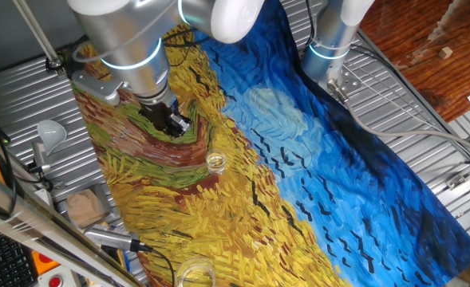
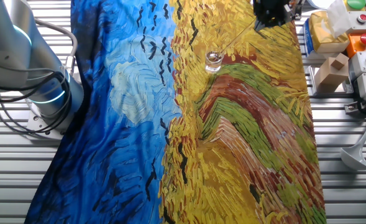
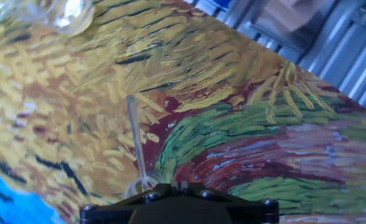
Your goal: Stir the beaker with a glass rod
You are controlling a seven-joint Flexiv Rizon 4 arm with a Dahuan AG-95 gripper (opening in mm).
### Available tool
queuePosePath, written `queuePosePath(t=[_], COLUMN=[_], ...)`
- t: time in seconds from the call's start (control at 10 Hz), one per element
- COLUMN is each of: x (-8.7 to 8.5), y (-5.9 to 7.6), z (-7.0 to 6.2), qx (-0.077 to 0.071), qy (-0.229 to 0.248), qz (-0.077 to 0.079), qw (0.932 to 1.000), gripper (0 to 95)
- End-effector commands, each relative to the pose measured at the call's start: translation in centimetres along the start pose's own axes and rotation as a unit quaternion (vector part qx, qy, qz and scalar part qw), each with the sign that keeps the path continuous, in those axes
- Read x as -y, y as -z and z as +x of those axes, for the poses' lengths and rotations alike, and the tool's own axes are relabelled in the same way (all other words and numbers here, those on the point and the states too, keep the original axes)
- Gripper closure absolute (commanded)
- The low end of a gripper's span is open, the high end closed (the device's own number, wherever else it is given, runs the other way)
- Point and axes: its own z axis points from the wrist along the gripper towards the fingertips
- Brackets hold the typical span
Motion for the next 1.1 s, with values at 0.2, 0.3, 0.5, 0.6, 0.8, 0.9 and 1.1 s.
queuePosePath(t=[0.2,0.3,0.5,0.6,0.8,0.9,1.1], x=[0.0,0.0,0.6,1.0,2.6,3.4,6.6], y=[0.0,0.0,-0.2,-0.5,-1.8,-2.1,-3.1], z=[-0.1,-0.1,0.4,0.7,1.5,1.6,2.0], qx=[0.006,0.004,0.007,0.007,0.01,0.009,0.009], qy=[-0.017,-0.013,-0.009,-0.006,0.009,0.013,0.042], qz=[-0.002,-0.002,-0.001,0.0,-0.001,-0.001,-0.003], qw=[0.9998,0.9999,0.9999,1.0,0.9999,0.9999,0.9991], gripper=[76.0,76.0,95.0,95.0,95.0,95.0,95.0])
